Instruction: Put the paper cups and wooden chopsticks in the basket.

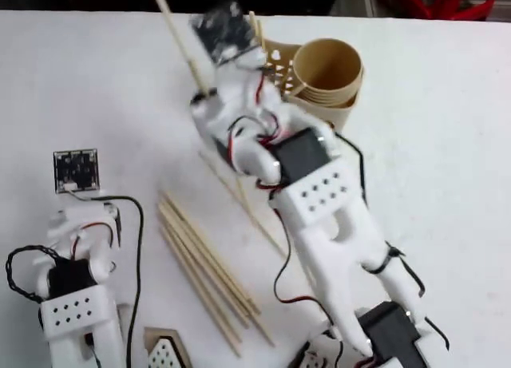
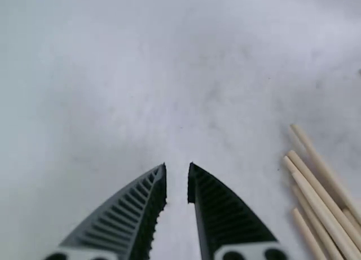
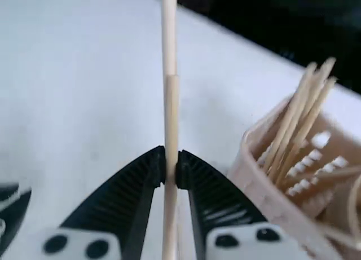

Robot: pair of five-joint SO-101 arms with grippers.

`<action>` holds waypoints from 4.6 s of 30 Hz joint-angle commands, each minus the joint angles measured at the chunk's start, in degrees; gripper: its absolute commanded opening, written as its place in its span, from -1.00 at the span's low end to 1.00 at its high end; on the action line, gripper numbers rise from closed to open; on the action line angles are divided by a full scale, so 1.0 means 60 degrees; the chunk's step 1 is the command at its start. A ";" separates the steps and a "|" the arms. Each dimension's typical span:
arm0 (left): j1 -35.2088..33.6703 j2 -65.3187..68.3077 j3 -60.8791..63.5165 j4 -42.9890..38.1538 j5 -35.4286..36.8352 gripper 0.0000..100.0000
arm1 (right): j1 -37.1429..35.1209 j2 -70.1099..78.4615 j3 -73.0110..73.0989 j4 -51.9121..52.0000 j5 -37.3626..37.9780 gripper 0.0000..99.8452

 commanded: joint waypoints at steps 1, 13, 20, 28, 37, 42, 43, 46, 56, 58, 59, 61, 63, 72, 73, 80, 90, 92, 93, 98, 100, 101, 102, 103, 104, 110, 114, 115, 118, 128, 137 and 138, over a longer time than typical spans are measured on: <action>-0.0051 -0.0154 -0.0073 -0.0220 -0.0044 -0.83 | 0.0330 -0.0271 -0.1538 -0.0256 -0.0088 -0.96; -0.0022 -0.0154 0.0044 -0.0410 -0.0059 -0.83 | 0.0652 -0.0916 -0.1890 -0.3011 0.1055 -0.96; -0.0022 -0.0154 0.0044 -0.0410 -0.0059 -0.83 | 0.1648 -0.0095 -0.1890 -0.5018 0.1040 -0.96; -0.0022 -0.0154 0.0044 -0.0410 -0.0059 -0.83 | 0.2220 0.1297 -0.1890 -0.5326 0.1040 -0.96; -0.0022 -0.0154 0.0044 -0.0425 -0.0059 -0.83 | 0.2674 0.2777 -0.1890 -0.4930 0.1026 -0.96; -0.0022 -0.0154 0.0044 -0.0425 -0.0073 -0.83 | 0.2879 0.2864 -0.1905 -0.4242 -0.0161 -0.78; -0.0022 -0.0154 0.0044 -0.0425 -0.0073 -0.83 | 0.2894 0.2835 -0.1934 -0.4095 -0.0322 -0.74; -0.0022 -0.0154 0.0044 -0.0425 -0.0073 -0.83 | 0.2850 0.2527 -0.1919 -0.3656 -0.0264 -0.72; -0.0022 -0.0154 0.0044 -0.0425 -0.0073 -0.83 | 0.2806 0.0711 -0.1905 0.0403 -0.0220 -0.96; -0.0022 -0.0154 0.0044 -0.0425 -0.0073 -0.83 | 0.2806 0.0564 -0.1905 0.1516 -0.0220 -0.96; -0.0022 -0.0154 0.0044 -0.0425 -0.0073 -0.83 | 0.2806 0.0520 -0.1905 0.2059 -0.0220 -0.96; -0.0022 -0.0154 0.0044 -0.0425 -0.0073 -0.83 | 0.2806 0.0520 -0.1905 0.3070 -0.0220 -0.96; -0.0022 -0.0154 0.0044 -0.0425 -0.0073 -0.83 | 0.2806 0.0549 -0.1890 0.3963 -0.0220 -0.96; -0.0022 -0.0154 0.0044 -0.0425 -0.0073 -0.83 | 0.1311 0.0462 -0.0762 0.6176 0.0908 -0.96; -0.0022 -0.0154 0.0044 -0.0425 -0.0073 -0.83 | 0.1165 0.0462 -0.0366 0.6176 0.0996 -0.95; -0.0037 -0.0154 0.0044 -0.0425 -0.0073 -0.83 | 0.0945 0.0462 0.2813 0.4960 0.0996 -0.77; -0.0037 -0.0154 0.0044 -0.0425 -0.0073 -0.83 | 0.0886 0.0549 0.7223 0.1238 0.2125 -0.53; -0.0037 -0.0154 0.0044 -0.0425 -0.0073 -0.83 | 0.0901 0.0564 0.7648 0.0740 0.2125 -0.52; -0.0037 -0.0154 0.0044 -0.0425 -0.0073 -0.83 | 0.0901 0.0564 0.7766 0.0593 0.2095 -0.49; -0.0037 -0.0154 0.0044 -0.0425 -0.0073 -0.83 | 0.0842 0.0813 0.7927 0.0505 0.2066 -0.26; -0.0037 -0.0154 0.0044 -0.0425 -0.0073 -0.83 | 0.0828 0.1267 0.7868 0.0403 0.2066 -0.26; -0.0037 -0.0154 0.0044 -0.0425 -0.0073 -0.83 | 0.0769 0.1560 0.7810 0.0286 0.2066 -0.26; -0.0037 -0.0154 0.0044 -0.0425 -0.0073 -0.83 | 0.0681 0.1868 0.7751 0.0198 0.2066 -0.26; -0.0037 -0.0154 0.0044 -0.0425 -0.0073 -0.83 | 0.0579 0.2190 0.7678 0.0183 0.2066 -0.26; -0.0037 -0.0154 0.0044 -0.0425 -0.0073 -0.83 | 0.0432 0.2498 0.7560 0.0183 0.2066 -0.26; -0.0037 -0.0154 0.0044 -0.0425 -0.0073 -0.83 | -0.0095 0.3641 0.6857 0.0212 0.2066 -0.37; -0.0037 -0.0154 0.0044 -0.0425 -0.0073 -0.83 | -0.0139 0.3788 0.6711 0.0125 0.2066 -0.71; -0.0037 -0.0154 0.0044 -0.0425 -0.0073 -0.83 | -0.0139 0.3788 0.6711 0.0037 0.2066 -0.77; -0.0037 -0.0154 0.0044 -0.0425 -0.0073 -0.83 | -0.0139 0.3802 0.6725 -0.0037 0.2066 -0.86; -0.0037 -0.0154 0.0044 -0.0425 -0.0073 -0.83 | -0.0330 0.3656 0.6711 -0.0139 0.2066 -0.96; -0.0037 -0.0154 0.0044 -0.0425 -0.0073 -0.83 | -0.0330 0.1004 0.6755 0.0916 0.2066 -0.97; -0.0037 -0.0154 0.0044 -0.0425 -0.0073 -0.83 | -0.0330 0.0637 0.6755 0.1033 0.2081 -0.97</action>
